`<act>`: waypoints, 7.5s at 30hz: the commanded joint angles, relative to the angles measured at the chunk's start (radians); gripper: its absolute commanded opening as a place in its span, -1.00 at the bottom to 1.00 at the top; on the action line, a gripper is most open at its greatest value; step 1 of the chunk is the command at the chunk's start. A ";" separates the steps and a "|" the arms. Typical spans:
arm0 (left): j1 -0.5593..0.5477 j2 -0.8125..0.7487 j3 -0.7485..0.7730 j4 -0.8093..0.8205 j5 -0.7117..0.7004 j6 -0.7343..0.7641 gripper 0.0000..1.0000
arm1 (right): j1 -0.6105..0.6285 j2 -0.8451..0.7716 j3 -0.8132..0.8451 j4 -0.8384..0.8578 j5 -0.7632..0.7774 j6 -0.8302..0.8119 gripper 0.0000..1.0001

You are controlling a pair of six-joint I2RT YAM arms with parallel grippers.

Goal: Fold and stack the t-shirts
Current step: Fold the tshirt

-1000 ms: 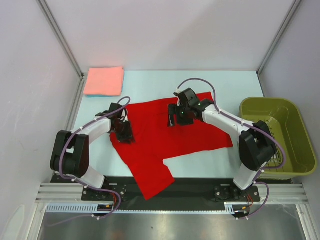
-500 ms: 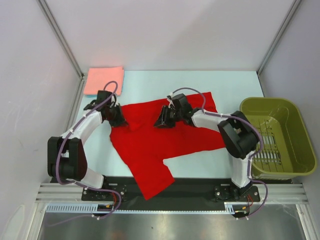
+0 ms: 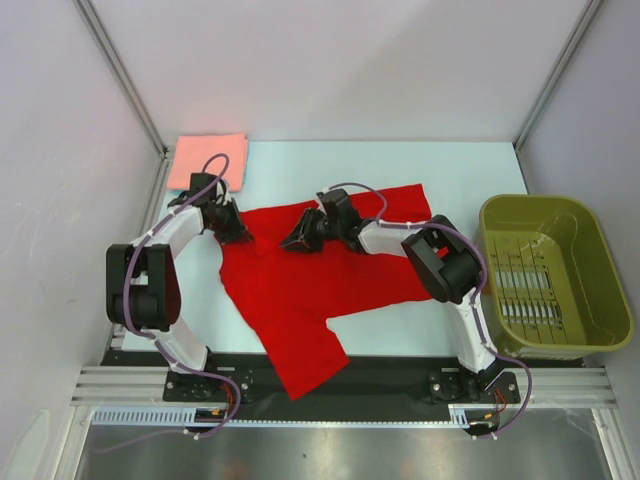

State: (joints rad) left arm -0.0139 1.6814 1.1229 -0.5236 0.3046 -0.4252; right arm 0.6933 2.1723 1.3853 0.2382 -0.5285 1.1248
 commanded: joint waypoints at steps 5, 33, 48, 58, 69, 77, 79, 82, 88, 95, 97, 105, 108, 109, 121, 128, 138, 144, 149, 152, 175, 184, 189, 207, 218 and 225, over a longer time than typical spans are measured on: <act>0.009 0.001 0.060 0.039 0.013 0.042 -0.99 | 0.071 0.024 0.040 -0.005 0.099 0.086 -0.49; 0.055 0.024 0.063 0.027 0.053 0.066 -0.99 | 0.109 0.112 0.063 -0.065 0.194 0.151 -0.36; 0.055 0.011 0.048 0.025 0.057 0.071 -0.99 | 0.091 0.112 0.107 -0.135 0.194 0.165 -0.63; 0.055 -0.015 0.032 -0.010 0.025 0.074 -0.99 | 0.043 0.067 0.181 -0.287 0.076 -0.048 -1.00; 0.051 -0.123 -0.120 -0.049 0.068 0.049 -0.99 | -0.002 0.027 0.235 -0.524 -0.157 -0.293 -1.00; 0.022 -0.212 -0.238 -0.069 0.093 0.005 -0.94 | -0.029 -0.020 0.156 -0.553 -0.202 -0.399 -1.00; 0.020 -0.218 -0.264 -0.052 0.103 -0.013 -0.91 | -0.035 -0.026 0.152 -0.570 -0.203 -0.413 -1.00; -0.021 -0.201 -0.281 -0.029 0.110 -0.033 -0.91 | -0.052 -0.028 0.147 -0.586 -0.208 -0.434 -1.00; -0.049 -0.183 -0.298 -0.009 0.110 -0.061 -0.90 | -0.069 -0.026 0.152 -0.638 -0.228 -0.482 -1.00; -0.058 -0.192 -0.330 -0.004 0.116 -0.073 -0.88 | -0.078 -0.002 0.162 -0.675 -0.234 -0.537 -1.00; -0.061 -0.193 -0.336 -0.009 0.117 -0.075 -0.84 | -0.078 0.001 0.169 -0.692 -0.229 -0.553 -0.98; -0.057 -0.304 -0.310 -0.091 0.033 -0.058 0.25 | -0.098 -0.052 0.184 -0.856 -0.176 -0.678 -0.44; -0.034 -0.347 -0.218 -0.145 -0.038 -0.009 0.53 | -0.136 -0.083 0.216 -0.908 -0.095 -0.737 0.03; -0.020 -0.333 -0.157 -0.160 -0.057 0.002 0.54 | -0.155 -0.100 0.234 -0.921 -0.026 -0.749 0.15; 0.114 0.125 0.299 -0.044 -0.223 0.132 0.73 | -0.517 -0.040 0.494 -0.910 0.433 -0.756 0.60; 0.117 0.317 0.442 0.023 -0.185 0.207 0.63 | -0.629 0.168 0.814 -0.899 0.461 -0.887 0.63; 0.117 0.408 0.445 0.043 -0.088 0.187 0.59 | -0.650 0.313 0.896 -0.873 0.404 -0.934 0.33; 0.117 0.431 0.431 0.047 -0.082 0.186 0.36 | -0.657 0.317 0.848 -0.858 0.366 -0.951 0.28; 0.117 0.448 0.462 -0.007 -0.111 0.194 0.12 | -0.663 0.313 0.828 -0.859 0.326 -0.962 0.24; 0.117 0.440 0.454 -0.013 -0.124 0.192 0.08 | -0.664 0.310 0.808 -0.855 0.303 -0.973 0.23; 0.117 0.423 0.462 0.013 -0.131 0.177 -0.65 | -0.669 0.331 0.753 -0.777 0.298 -0.907 -0.51; 0.117 0.443 0.509 0.091 -0.200 0.146 -0.99 | -0.684 0.274 0.656 -0.623 0.504 -0.784 -1.00; 0.117 0.471 0.563 0.131 -0.249 0.137 -0.99 | -0.712 0.307 0.751 -0.639 0.510 -0.711 -1.00; 0.112 0.583 0.809 -0.055 -0.300 0.144 0.13 | -0.701 0.426 1.093 -0.874 0.562 -0.776 -0.18; 0.022 -0.028 0.289 -0.101 -0.431 0.002 0.13 | -0.585 -0.018 0.720 -1.154 0.711 -0.841 0.57; -0.245 -0.409 -0.168 -0.122 -0.362 -0.208 0.03 | -0.350 -0.428 0.122 -0.992 0.687 -0.850 0.32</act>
State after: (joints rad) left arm -0.1699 1.3544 1.0939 -0.5884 -0.1089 -0.4816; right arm 0.2493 1.8778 1.6707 -0.7902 0.1646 0.2905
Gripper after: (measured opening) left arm 0.516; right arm 0.674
